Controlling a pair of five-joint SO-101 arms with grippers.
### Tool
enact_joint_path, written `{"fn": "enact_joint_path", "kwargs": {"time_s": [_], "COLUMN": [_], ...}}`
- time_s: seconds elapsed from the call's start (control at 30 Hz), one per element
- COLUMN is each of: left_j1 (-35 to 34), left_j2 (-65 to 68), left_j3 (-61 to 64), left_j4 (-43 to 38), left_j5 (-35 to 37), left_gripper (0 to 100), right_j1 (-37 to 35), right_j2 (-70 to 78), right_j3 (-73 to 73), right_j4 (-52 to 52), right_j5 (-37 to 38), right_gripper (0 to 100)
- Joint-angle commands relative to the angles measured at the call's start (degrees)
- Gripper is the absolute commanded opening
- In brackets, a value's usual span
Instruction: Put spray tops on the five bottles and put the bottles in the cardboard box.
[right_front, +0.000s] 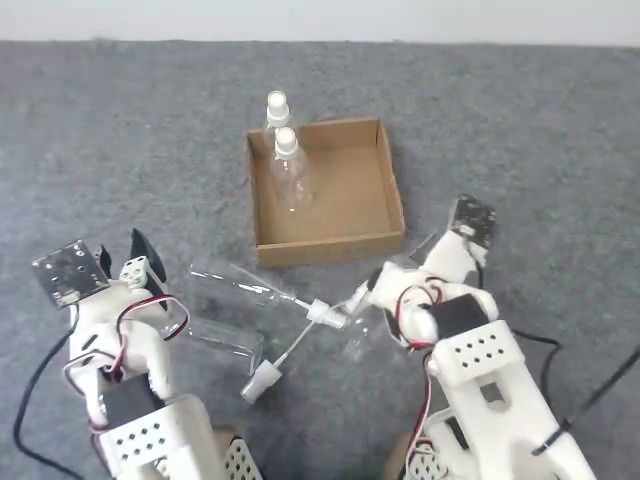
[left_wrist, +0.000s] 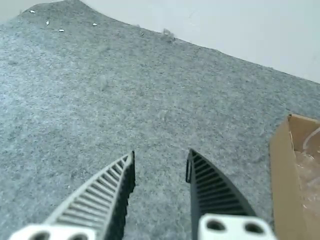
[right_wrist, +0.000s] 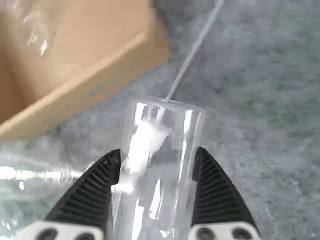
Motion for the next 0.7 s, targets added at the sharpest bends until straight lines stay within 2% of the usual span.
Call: {"fn": "enact_joint_path", "kwargs": {"time_s": [0.0,0.33,0.67], "left_j1": [-0.09,-0.09,-0.09], "left_j2": [-0.79,-0.79,-0.79], "left_j3": [-0.22,-0.22,-0.22], "left_j4": [-1.76,-1.76,-1.76], "left_j5": [0.44,0.35,0.35], "left_gripper": [16,16,16], "right_j1": [3.30,7.52,15.69], "right_j2": [-0.04,-0.04,0.04], "right_j3": [-3.87,-3.52,-3.16], "right_j4": [-0.31,0.04,0.13], "right_j5": [-2.64,-10.81,-14.33], "right_gripper": [1.3,1.3,1.3]}}
